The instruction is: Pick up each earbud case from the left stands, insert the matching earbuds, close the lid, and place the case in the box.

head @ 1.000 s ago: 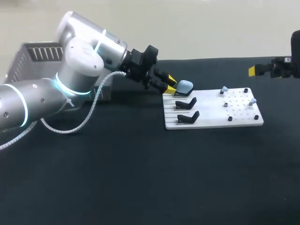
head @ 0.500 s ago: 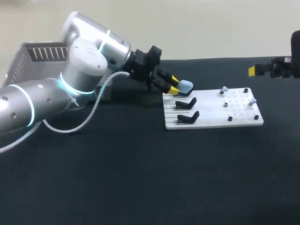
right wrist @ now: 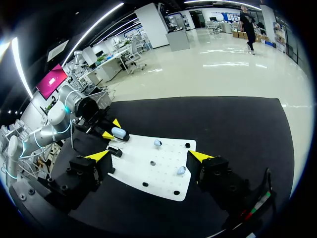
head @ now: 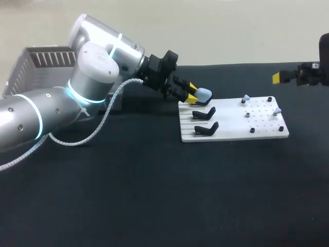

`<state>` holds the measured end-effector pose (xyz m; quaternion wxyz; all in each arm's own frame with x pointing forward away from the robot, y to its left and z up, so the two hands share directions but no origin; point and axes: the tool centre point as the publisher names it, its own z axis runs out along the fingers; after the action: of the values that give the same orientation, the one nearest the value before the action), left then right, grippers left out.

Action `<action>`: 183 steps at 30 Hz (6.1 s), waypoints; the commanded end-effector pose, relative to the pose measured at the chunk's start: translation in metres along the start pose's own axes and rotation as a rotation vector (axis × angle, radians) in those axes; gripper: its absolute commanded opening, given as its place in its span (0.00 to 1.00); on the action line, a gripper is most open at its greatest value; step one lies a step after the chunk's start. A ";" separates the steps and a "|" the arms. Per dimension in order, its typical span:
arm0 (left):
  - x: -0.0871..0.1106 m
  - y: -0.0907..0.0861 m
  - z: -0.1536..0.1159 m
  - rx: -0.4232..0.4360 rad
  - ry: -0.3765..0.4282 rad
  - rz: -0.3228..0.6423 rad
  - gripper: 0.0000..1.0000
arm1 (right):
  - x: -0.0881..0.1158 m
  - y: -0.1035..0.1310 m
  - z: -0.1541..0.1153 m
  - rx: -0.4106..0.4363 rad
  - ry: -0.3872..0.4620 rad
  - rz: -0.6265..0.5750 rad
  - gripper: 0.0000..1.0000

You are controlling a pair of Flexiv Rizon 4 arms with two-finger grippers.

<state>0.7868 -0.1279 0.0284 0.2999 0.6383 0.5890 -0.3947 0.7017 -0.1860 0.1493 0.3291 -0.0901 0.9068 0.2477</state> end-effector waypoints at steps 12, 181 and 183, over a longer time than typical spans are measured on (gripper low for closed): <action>-0.002 0.007 0.005 0.014 -0.001 0.004 0.47 | 0.000 0.000 0.000 0.001 0.000 -0.001 1.00; -0.084 -0.085 -0.068 -0.039 -0.445 0.149 0.00 | 0.013 0.184 0.071 0.011 0.187 -0.114 1.00; -0.084 -0.085 -0.068 -0.039 -0.445 0.149 0.00 | 0.010 0.184 0.075 0.028 0.186 -0.122 1.00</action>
<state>0.7130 -0.1035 0.1431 0.4611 0.5718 0.4684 -0.4910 0.6657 0.0046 0.1666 0.2619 -0.1644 0.9276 0.2095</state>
